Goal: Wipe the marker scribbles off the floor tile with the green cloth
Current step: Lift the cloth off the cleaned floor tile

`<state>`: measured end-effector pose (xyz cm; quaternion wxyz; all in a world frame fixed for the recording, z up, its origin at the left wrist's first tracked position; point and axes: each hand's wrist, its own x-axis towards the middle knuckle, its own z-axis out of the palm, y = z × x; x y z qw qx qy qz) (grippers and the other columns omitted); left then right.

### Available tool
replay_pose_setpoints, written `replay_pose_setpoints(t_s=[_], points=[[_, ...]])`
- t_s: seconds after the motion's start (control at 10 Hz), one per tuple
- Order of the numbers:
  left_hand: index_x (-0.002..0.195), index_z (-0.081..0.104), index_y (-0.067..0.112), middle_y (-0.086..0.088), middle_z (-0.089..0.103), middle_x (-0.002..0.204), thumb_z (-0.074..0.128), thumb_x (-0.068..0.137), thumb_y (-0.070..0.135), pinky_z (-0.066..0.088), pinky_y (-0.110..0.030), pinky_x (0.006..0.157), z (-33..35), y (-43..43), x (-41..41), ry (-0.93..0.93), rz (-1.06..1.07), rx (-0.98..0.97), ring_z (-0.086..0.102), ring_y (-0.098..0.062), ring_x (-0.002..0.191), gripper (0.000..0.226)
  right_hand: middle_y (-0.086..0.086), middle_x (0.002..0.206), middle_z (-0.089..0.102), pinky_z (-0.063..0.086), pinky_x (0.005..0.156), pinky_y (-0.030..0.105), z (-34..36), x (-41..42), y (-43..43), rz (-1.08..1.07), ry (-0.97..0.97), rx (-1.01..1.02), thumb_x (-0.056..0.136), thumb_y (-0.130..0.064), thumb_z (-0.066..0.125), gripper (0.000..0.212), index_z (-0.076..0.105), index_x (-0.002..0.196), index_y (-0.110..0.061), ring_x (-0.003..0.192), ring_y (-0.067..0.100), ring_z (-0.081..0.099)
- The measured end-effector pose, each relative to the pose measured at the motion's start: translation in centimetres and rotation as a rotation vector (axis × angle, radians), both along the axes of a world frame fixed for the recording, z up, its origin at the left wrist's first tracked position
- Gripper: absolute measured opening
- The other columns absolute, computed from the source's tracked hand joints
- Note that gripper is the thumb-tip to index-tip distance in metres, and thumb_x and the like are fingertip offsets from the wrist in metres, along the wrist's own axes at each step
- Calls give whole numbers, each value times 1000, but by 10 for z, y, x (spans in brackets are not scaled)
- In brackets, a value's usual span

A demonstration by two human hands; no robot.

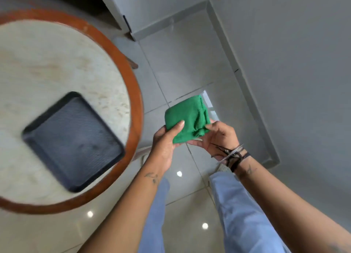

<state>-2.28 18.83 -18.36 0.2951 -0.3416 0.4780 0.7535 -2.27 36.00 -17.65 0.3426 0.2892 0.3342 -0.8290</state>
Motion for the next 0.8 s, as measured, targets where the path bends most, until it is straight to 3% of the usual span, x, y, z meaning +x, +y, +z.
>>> replay_pose_setpoints(t_s=[0.1,0.2,0.3,0.4,0.5,0.6,0.7,0.8], points=[[111,69,9,-11,76,104,71,85,14,61,-41,77,69,-59,1,64,39,-198,73,-27,93,27,12,104,70,57,84,48,62,-16,-56,236,90,351,83,-28,67,37,66,111,-3,100,29,66],[112,67,6,-11,78,99,70,86,9,62,-39,71,93,-104,7,62,73,-287,75,-26,88,27,5,87,73,62,64,37,84,-25,-108,375,181,557,84,-19,74,8,70,91,-15,83,23,70],[99,67,12,2,78,78,69,86,8,56,-22,52,94,-161,24,16,74,-514,74,-13,71,14,11,92,74,62,58,35,74,-22,-185,472,157,707,85,-9,72,10,70,93,-15,71,21,69],[98,66,11,-8,76,91,73,83,13,58,-33,65,76,-191,35,-81,59,-673,71,-24,82,17,12,93,75,60,66,37,55,-15,-228,538,169,842,82,-10,73,15,71,97,-9,75,25,69],[100,66,5,-16,73,98,79,77,16,59,-50,82,49,-211,43,-180,6,-821,70,-33,89,28,7,85,65,50,65,32,33,-3,-261,793,396,1172,81,-21,70,15,65,88,-8,76,28,62],[100,65,6,-15,73,99,81,74,21,59,-48,81,41,-213,44,-177,-61,-881,70,-33,90,35,9,101,59,51,63,37,30,8,-268,874,507,1312,82,-26,65,21,60,94,-10,82,33,61],[107,59,10,-13,67,108,80,71,38,53,-40,73,64,-205,33,-259,-299,-1094,66,-36,99,50,10,117,51,48,57,35,62,8,-263,891,586,1474,84,-27,61,29,57,109,-13,91,34,60],[115,55,8,-16,61,120,75,76,41,51,-45,79,100,-198,32,-221,-412,-1266,60,-39,109,54,11,120,55,53,69,39,103,6,-241,759,572,1429,87,-23,61,27,63,111,-10,92,34,62]])
